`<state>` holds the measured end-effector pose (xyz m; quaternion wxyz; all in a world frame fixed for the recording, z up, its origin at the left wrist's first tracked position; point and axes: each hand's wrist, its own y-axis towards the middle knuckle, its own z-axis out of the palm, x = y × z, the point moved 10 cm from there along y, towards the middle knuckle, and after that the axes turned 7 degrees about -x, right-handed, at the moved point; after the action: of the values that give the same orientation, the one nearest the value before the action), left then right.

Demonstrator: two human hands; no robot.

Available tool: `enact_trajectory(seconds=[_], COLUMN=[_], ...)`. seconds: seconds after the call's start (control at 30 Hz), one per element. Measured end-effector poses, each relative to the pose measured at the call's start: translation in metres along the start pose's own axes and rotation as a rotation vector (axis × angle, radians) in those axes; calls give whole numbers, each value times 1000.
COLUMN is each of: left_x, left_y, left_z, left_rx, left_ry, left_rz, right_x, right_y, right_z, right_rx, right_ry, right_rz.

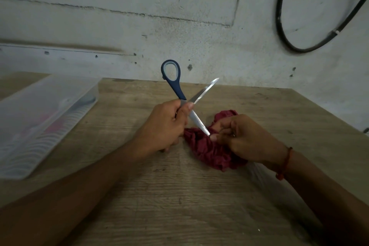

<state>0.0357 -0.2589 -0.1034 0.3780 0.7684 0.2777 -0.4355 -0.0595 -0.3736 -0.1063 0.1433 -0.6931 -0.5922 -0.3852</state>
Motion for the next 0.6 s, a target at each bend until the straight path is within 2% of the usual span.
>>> enact_trajectory(seconds=[0.1, 0.2, 0.3, 0.5, 0.6], left_x=[-9, -25, -24, -25, -24], left_y=[-2, -9, -6, -6, -6], left_z=[5, 17, 16, 20, 22], left_rx=[7, 14, -9, 17, 40], left_ry=[44, 245, 184, 221, 224], left_rz=[99, 288, 268, 326, 328], right_x=[11, 18, 11, 6, 15], right_y=[0, 5, 6, -3, -8], right_z=[3, -4, 1, 7, 1], right_rx=[-8, -171, -221, -78, -200], right_ry=[-4, -2, 97, 148, 25], right_rz=[-45, -90, -73, -17, -74])
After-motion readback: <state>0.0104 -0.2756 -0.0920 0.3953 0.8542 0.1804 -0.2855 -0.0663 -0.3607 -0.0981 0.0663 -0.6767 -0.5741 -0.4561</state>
